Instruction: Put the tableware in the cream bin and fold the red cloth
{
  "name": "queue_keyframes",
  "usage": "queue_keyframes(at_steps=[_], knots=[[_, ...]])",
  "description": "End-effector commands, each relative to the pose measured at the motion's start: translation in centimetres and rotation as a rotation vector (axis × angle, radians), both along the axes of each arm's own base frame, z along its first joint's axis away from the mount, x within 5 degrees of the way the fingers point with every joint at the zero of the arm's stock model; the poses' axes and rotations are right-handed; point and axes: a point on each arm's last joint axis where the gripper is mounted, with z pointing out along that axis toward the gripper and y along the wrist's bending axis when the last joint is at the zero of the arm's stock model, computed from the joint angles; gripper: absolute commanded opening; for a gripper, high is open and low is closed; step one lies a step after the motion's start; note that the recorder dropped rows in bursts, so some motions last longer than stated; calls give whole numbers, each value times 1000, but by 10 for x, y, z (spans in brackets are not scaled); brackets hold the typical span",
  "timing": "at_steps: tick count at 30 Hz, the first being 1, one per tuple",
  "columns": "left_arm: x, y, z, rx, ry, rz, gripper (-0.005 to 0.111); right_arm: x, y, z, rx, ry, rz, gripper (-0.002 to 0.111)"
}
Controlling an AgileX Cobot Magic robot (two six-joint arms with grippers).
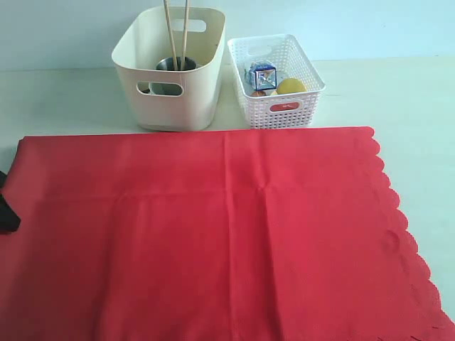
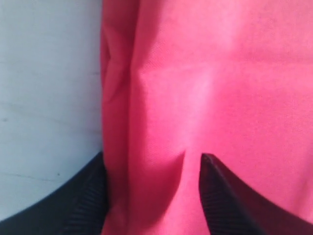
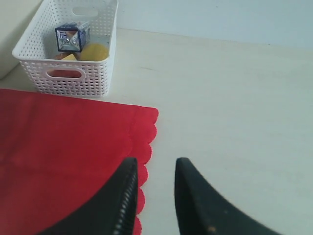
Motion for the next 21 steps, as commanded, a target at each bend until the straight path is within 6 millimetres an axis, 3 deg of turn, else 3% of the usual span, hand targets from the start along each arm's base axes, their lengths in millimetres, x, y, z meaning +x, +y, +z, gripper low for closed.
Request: queue_keyframes(at_steps=[1,5,9,18,21], knots=[[-2,2,-4,14,23,-27,56,1,1,2,99,5,-38,27],[-5,-2,-12,-47,79,-35,56,1,6,-2,216,59,-59,27],[-6,-9,-17,-140,99,-59,52,4,11,-10,206,200,4,27],[-4,-13,-13,-186,79,-38,0,27,38,3,258,323,347,31],[-3,-11,-2,-164,53,-26,0,39,39,-5,278,369,346,34]])
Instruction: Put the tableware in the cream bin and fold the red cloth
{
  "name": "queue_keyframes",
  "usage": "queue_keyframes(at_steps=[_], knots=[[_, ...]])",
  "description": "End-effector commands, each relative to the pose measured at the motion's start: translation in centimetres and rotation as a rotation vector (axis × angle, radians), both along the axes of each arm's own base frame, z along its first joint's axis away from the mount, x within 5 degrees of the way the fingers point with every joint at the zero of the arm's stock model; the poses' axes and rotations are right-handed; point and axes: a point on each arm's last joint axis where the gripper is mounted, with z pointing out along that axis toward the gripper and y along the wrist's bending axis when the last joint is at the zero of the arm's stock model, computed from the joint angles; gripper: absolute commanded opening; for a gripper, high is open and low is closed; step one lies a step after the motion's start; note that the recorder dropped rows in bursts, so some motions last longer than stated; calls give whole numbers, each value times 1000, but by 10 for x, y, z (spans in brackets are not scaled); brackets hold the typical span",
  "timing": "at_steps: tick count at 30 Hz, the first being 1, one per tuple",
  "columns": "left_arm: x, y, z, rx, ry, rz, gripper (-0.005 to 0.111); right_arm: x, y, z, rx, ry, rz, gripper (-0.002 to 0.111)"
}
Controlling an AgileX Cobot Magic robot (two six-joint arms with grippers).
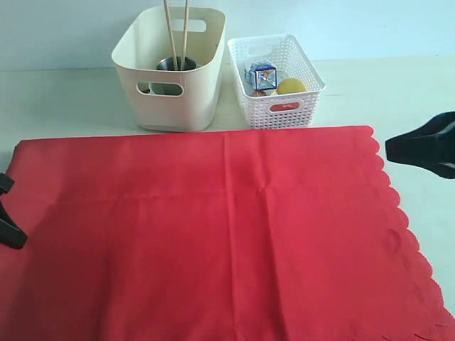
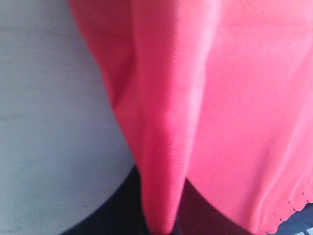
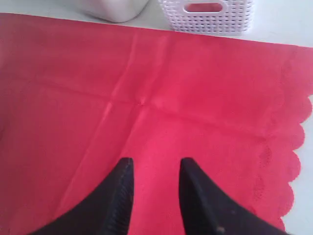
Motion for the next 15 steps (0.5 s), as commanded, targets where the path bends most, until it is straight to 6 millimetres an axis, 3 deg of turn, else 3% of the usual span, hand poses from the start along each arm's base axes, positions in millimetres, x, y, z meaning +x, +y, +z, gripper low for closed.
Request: queue_keyframes(at_steps=[1,3,6,15], knots=[[2,1,16,28,-31,33,0,13,1,-9,5,40,18,34],[2,4,28,76,-37,41,0,21,1,-20,4,90,8,26],[-1,9,50,147,-51,38,0,34,1,-42,-4,178,5,0],[-15,8,97,218,-132,57,0,60,42,-103,-207,286,65,0]])
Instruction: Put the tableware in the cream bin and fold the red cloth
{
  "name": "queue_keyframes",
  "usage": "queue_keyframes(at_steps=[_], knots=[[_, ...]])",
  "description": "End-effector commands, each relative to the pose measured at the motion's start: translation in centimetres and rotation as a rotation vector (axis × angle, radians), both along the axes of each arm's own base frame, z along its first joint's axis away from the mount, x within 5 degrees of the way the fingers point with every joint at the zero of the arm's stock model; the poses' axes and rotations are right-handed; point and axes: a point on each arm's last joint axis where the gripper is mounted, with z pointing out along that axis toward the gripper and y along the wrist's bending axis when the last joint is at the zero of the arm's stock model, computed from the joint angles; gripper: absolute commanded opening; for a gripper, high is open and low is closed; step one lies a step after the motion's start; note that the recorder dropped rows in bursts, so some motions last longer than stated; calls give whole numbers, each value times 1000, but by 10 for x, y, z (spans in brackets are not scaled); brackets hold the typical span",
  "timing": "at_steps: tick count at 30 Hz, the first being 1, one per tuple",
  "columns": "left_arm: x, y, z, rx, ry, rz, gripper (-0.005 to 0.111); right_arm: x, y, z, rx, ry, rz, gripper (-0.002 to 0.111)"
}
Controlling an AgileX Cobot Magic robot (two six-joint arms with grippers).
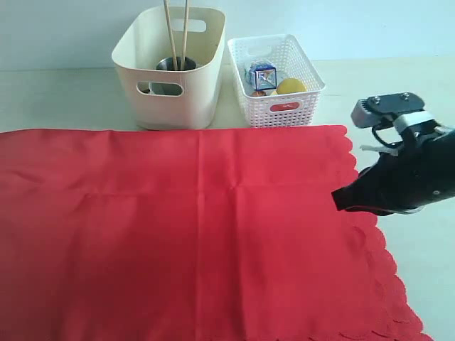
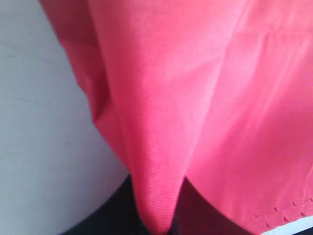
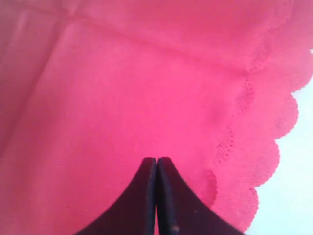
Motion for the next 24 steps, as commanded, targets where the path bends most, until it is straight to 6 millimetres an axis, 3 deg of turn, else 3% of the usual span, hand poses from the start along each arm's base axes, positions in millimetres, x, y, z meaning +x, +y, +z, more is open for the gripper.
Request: queue_keyframes(at_steps=[1,7,14,20,24], knots=[[-4,-1,20,25,-45,15,0,16,9,-15,-52,34,-14,0],[-8,-11,32,28,-71,-20,0,30,22,-36,-81,92,24,0],[-4,-35,45,7,-72,-123,0,33,24,-65,-120,172,16,0],[13,-64,76,4,-138,-199,0,32,24,-73,-128,201,14,0],[20,-96,92,-8,-190,-272,0,32,24,-73,-125,202,5,0]])
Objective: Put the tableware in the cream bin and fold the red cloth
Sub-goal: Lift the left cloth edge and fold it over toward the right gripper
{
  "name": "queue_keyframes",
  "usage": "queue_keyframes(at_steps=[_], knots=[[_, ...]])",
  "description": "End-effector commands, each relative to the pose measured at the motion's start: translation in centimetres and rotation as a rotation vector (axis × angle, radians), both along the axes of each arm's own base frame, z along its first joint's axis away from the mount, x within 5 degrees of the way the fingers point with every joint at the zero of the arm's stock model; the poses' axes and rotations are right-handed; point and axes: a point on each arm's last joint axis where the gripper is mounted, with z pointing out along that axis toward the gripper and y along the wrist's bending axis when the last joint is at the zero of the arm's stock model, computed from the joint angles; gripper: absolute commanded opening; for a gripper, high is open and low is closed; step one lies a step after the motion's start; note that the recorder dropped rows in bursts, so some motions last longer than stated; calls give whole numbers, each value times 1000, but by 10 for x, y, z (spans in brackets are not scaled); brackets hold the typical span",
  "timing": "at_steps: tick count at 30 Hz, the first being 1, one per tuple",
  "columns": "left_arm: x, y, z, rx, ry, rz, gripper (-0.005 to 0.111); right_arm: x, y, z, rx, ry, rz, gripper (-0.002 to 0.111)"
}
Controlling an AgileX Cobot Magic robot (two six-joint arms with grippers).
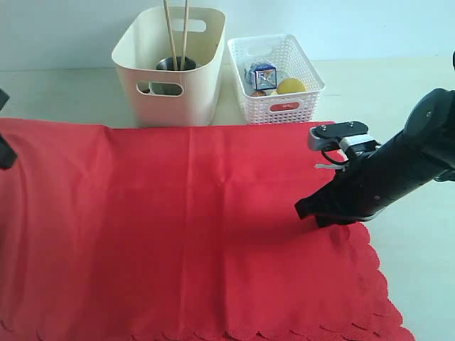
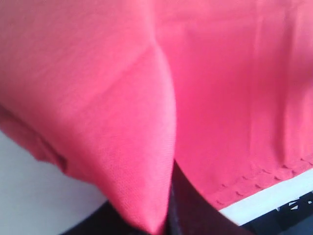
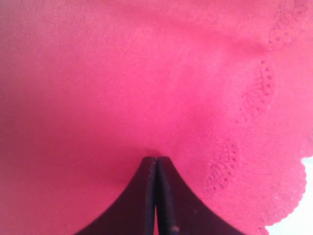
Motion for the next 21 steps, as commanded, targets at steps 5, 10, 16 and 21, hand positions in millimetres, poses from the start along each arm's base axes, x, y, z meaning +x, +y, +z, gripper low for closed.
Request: queue_keyframes(at_steps=[5,10,16,21], knots=[[6,-74,23,-39,-47,-153,0,-3,-2,-12,-24,36,8,0],[7,-120,20,-65,-12,-229,0,-4,-1,-12,-22,40,8,0],[14,-178,15,-182,36,-295,0,-4,-1,-12,-22,40,8,0],[22,-222,5,-239,83,-328,0,-3,-1,-12,-14,43,-6,0]])
